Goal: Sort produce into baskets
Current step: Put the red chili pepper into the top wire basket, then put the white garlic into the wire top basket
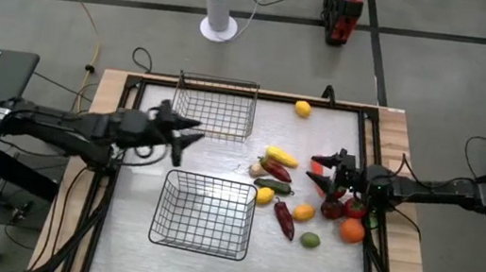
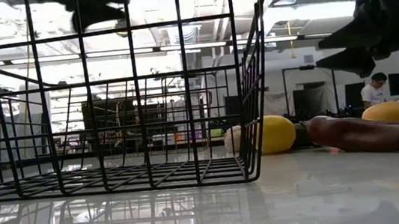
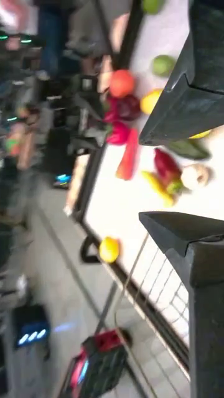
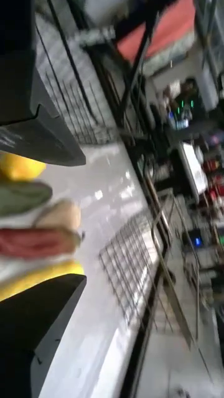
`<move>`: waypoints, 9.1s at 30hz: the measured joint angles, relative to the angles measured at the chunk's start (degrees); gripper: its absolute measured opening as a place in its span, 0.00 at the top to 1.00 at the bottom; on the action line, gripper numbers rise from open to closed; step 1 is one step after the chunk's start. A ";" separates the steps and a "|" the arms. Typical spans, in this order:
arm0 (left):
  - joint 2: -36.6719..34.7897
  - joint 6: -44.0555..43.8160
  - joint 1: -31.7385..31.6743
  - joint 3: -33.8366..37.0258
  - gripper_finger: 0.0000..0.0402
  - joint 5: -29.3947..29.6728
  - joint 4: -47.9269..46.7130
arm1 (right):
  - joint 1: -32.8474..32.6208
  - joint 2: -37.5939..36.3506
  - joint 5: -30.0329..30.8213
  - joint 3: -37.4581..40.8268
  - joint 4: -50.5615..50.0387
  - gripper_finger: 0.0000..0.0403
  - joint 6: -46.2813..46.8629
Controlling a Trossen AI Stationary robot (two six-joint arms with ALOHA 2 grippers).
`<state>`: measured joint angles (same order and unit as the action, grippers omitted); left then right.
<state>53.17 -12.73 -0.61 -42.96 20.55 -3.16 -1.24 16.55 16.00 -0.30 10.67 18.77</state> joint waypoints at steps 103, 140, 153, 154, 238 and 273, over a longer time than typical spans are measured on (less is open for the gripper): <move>74.47 71.54 -7.12 -55.06 0.57 -6.34 -32.39 | -6.49 25.45 6.44 -3.61 16.95 0.20 -0.84; 74.29 65.97 -7.42 -57.40 0.70 -13.87 -31.19 | -6.49 25.45 6.40 -3.61 16.39 0.20 -0.84; 74.29 63.91 -8.16 -57.40 0.99 -14.27 -30.68 | -6.49 25.45 6.40 -3.61 16.40 0.20 -0.82; 74.29 63.91 -8.20 -57.40 0.99 -14.27 -30.71 | -6.49 25.45 6.40 -3.61 16.40 0.20 -0.82; 48.24 73.85 -9.04 -37.51 0.52 -22.68 -31.35 | -6.39 25.44 6.61 -3.61 16.40 0.20 -1.26; 59.15 83.03 -8.65 -37.53 0.47 -30.40 -28.02 | -4.35 25.82 6.42 -3.55 15.30 0.20 -0.80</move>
<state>112.31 70.30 -9.26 -80.49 -9.85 -31.18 -5.58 42.37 22.41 -3.85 25.96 17.98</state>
